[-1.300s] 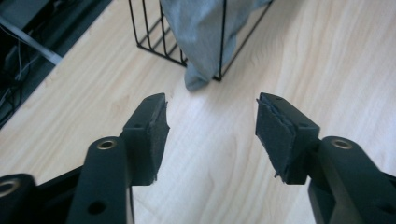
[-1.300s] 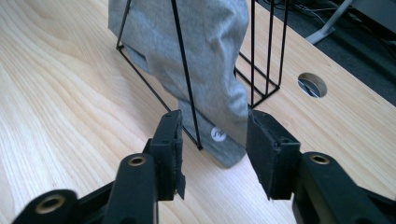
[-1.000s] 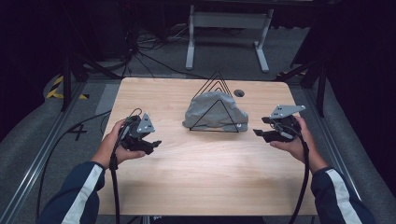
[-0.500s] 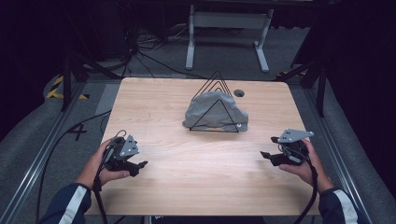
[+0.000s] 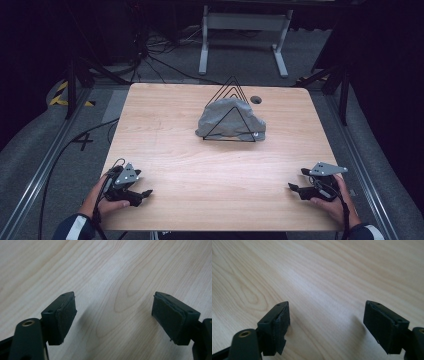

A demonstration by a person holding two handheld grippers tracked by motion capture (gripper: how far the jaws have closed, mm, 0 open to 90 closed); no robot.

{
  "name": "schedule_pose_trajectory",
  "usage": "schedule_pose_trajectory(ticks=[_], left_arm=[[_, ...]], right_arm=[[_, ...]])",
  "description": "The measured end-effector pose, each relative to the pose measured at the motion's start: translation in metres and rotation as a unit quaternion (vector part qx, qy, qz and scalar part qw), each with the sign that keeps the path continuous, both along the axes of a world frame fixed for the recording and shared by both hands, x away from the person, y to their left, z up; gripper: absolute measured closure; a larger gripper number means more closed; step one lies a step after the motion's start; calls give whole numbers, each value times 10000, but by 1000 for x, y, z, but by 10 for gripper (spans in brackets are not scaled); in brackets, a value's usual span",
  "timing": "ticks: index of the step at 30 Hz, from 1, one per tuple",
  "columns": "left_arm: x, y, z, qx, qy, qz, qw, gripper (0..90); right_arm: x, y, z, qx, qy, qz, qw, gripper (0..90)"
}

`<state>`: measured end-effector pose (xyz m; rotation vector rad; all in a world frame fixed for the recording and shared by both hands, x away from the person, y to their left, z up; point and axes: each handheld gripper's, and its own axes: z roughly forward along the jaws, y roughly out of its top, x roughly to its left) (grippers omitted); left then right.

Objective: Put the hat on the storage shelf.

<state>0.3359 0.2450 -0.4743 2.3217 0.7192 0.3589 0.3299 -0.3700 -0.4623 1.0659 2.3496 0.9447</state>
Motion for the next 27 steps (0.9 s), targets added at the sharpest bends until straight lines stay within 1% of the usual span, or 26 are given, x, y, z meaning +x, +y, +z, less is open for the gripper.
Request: schedule_pose_trajectory(ticks=[2,3,4,5,6,9,10,12,17,18,27], left_arm=[[0,6,-4,-243,128,41,9996,188],[0,6,-4,-243,128,41,9996,186],[-1,12,-8,-442,102,83,9989,180],[-1,12,-8,-442,102,83,9989,175],[-2,12,-8,-425,107,161,9989,175],[-5,11,-9,-474,113,352,9982,159],[-6,11,-9,-462,116,367,9982,155],[-6,12,-9,-433,106,370,9983,155],[-6,11,-9,-446,118,456,9979,135],[-5,11,-9,-414,123,457,9980,127],[-5,11,-9,-412,123,473,9980,119]], right_arm=[[-3,-4,-4,237,28,-60,9997,207],[-4,-5,-5,251,-7,-86,9996,207],[-4,-7,-5,256,-29,-105,9996,206],[-4,-7,-5,256,-29,-105,9996,206],[-5,-7,-6,269,-32,-133,9995,204],[-4,-7,-6,265,-17,-155,9995,188],[-4,-7,-6,277,-14,-217,9994,186],[-4,-7,-6,274,-13,-227,9994,185],[-3,-6,-6,251,-10,-291,9993,170],[-3,-6,-6,251,-10,-294,9993,170],[-2,-6,-6,255,1,-317,9992,159]])
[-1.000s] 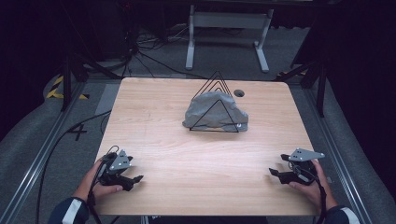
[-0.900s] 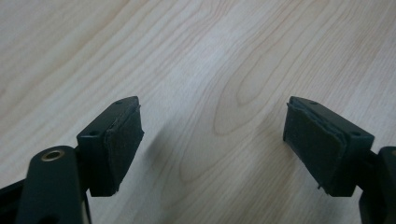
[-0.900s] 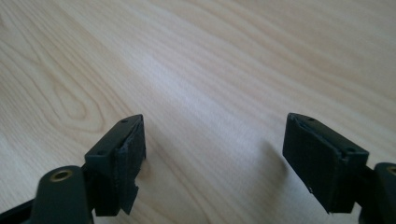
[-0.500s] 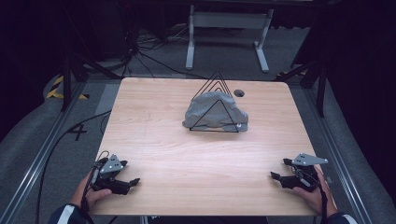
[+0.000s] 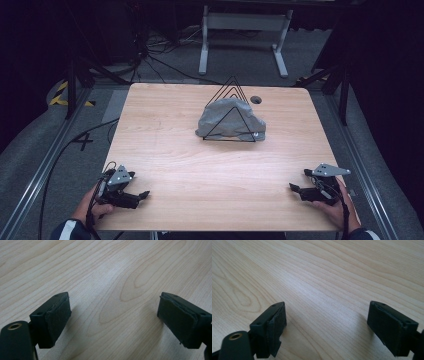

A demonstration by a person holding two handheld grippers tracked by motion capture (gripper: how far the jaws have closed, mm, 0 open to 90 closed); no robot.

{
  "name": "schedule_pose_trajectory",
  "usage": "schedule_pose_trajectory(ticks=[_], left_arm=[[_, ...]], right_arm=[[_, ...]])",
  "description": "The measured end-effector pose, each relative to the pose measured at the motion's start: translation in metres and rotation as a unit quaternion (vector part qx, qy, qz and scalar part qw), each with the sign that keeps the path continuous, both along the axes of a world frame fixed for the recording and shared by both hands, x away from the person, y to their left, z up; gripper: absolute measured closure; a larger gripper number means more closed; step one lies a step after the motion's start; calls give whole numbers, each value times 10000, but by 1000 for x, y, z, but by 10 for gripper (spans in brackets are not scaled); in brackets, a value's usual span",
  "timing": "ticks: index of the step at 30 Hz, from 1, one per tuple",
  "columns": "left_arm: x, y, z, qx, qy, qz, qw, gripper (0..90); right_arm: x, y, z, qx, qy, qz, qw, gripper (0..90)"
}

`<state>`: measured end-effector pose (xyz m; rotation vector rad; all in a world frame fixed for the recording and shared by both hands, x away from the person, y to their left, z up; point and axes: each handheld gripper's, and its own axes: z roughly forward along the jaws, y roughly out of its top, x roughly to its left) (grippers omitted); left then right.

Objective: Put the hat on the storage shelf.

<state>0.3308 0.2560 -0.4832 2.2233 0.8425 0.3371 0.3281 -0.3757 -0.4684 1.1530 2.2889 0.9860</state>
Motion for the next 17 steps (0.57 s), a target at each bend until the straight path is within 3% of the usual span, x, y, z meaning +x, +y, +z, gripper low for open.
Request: schedule_pose_trajectory(ticks=[17], left_arm=[[1,-1,0,-20,6,-16,10000,111]], right_arm=[[0,0,0,-5,-4,-14,10000,158]])
